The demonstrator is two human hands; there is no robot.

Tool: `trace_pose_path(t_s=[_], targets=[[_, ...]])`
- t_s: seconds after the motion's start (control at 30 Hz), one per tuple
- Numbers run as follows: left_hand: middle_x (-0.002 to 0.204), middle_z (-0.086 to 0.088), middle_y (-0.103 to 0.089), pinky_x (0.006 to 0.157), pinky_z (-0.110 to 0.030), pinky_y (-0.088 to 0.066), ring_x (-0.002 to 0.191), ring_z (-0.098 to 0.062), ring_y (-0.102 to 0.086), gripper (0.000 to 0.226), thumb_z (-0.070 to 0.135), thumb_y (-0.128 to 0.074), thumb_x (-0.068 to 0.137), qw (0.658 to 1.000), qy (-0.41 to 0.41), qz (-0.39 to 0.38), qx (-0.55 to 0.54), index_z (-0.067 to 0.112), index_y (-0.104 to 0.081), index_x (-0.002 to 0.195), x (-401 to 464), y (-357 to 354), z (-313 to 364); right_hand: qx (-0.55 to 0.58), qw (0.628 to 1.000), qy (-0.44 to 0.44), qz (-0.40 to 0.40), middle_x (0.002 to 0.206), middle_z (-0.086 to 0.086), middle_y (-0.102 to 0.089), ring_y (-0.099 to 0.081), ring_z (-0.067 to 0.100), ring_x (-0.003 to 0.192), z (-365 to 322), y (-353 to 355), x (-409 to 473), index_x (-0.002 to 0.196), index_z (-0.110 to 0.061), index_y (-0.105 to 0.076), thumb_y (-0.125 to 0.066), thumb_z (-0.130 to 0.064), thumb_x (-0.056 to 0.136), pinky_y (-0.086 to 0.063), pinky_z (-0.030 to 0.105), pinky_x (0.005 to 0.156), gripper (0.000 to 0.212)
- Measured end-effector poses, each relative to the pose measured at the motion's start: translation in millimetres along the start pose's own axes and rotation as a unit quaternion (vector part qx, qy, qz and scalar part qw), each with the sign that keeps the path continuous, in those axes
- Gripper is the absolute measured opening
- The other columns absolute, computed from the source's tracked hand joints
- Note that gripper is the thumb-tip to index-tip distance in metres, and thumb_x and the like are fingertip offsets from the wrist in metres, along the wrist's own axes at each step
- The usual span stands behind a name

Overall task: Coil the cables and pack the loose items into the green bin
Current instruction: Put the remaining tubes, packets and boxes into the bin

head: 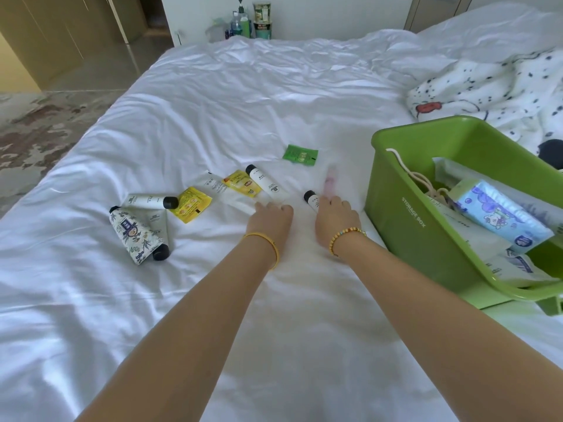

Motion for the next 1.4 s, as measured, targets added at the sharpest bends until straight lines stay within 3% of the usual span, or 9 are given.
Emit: trace_pose_path(t_s=[0.17,0.37,0.5,0.63,0.8,0.9,1.03,1.17,1.4], targets=[[0.118,-0.010,-0.053,0.071,-0.034,-0.041,0.109,-0.030,-0.052,0.038,-0.005,-0.041,0.086,0.997,-0.026,0.060,0.042,0.007,-0.041,0.122,-23,16,-12,0.043,0.999,-0.013,-0.017,0.127,0.016,-0.046,-0.045,0.031,0.117,7,7,-24,0.129,-0.003,-0.038,-0.041,-0.010,0.092,-0.040,0.036,0.093,0.038],[0.097,-0.007,-0.066,0.060,-0.030,-0.034,0.088,-0.030,-0.063,0.040,-0.002,-0.044,0.083,0.977,0.010,0.207,-0.051,0.018,-0.053,0.116,-70,78,-19,0.212,0.977,-0.017,0.032,0.118,0.019,-0.053,-0.053,0.033,0.106,8,41,-68,0.120,0.000,-0.046,-0.039,-0.018,0.097,-0.043,0.037,0.085,0.030],[0.088,-0.012,-0.067,0.057,-0.029,-0.031,0.080,-0.034,-0.062,0.032,0.005,-0.041,0.089,0.928,0.025,0.328,-0.172,0.017,-0.058,0.115,-99,140,-14,0.350,0.932,0.005,0.097,0.104,0.016,-0.058,-0.057,0.032,0.086,10,84,-94,0.127,-0.005,-0.043,-0.041,-0.022,0.097,-0.037,0.028,0.065,0.035],[0.085,-0.014,-0.068,0.062,-0.032,-0.041,0.081,-0.035,-0.062,0.032,0.012,-0.040,0.094,0.877,-0.004,0.407,-0.256,0.017,-0.060,0.118,-124,194,3,0.436,0.884,0.017,0.168,0.087,0.005,-0.057,-0.057,0.027,0.074,31,132,-119,0.119,-0.013,-0.047,-0.043,-0.025,0.095,-0.048,0.038,0.066,0.027],[0.091,-0.015,-0.071,0.076,-0.036,-0.050,0.086,-0.032,-0.064,0.033,0.015,-0.041,0.096,0.811,-0.074,0.415,-0.405,0.016,-0.060,0.123,-141,237,53,0.472,0.844,-0.019,0.255,0.078,0.004,-0.054,-0.051,0.022,0.063,84,175,-139,0.108,-0.013,-0.046,-0.041,-0.026,0.096,-0.039,0.031,0.057,0.019],[0.089,-0.016,-0.071,0.069,-0.035,-0.051,0.081,-0.033,-0.065,0.033,0.010,-0.045,0.094,0.825,-0.147,0.404,-0.366,0.018,-0.062,0.121,-145,229,96,0.482,0.827,-0.068,0.280,0.082,0.007,-0.051,-0.046,0.020,0.064,121,184,-146,0.113,-0.008,-0.045,-0.039,-0.018,0.096,-0.032,0.026,0.058,0.020],[0.104,-0.011,-0.070,0.073,-0.039,-0.053,0.089,-0.032,-0.065,0.044,0.002,-0.043,0.089,0.899,-0.206,0.284,-0.262,0.024,-0.055,0.125,-134,190,144,0.475,0.843,-0.113,0.224,0.101,0.008,-0.039,-0.039,0.017,0.068,161,179,-145,0.126,0.000,-0.038,-0.034,-0.001,0.090,-0.032,0.022,0.054,0.037],[0.105,-0.012,-0.064,0.098,-0.042,-0.042,0.100,-0.033,-0.061,0.039,-0.002,-0.040,0.084,0.966,-0.173,0.174,-0.087,0.014,-0.057,0.115,-122,159,161,0.449,0.868,-0.129,0.168,0.098,0.009,-0.046,-0.040,0.010,0.059,186,173,-145,0.139,-0.007,-0.029,-0.034,-0.002,0.093,-0.033,0.020,0.049,0.046],[0.124,-0.013,-0.056,0.105,-0.041,-0.028,0.128,-0.031,-0.038,0.034,0.007,-0.045,0.087,0.979,-0.146,0.140,-0.004,0.006,-0.054,0.120,-108,161,170,0.362,0.897,-0.129,0.217,0.111,0.016,-0.057,-0.056,0.026,0.080,196,170,-137,0.129,-0.005,-0.039,-0.042,-0.007,0.094,-0.043,0.030,0.062,0.035]])
Point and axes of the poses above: each hand's wrist, its own x-axis towards the middle knuckle, its own y-axis out of the back of the hand, z = x × y, the point moved 4 cm from there along x, towards the middle knuckle
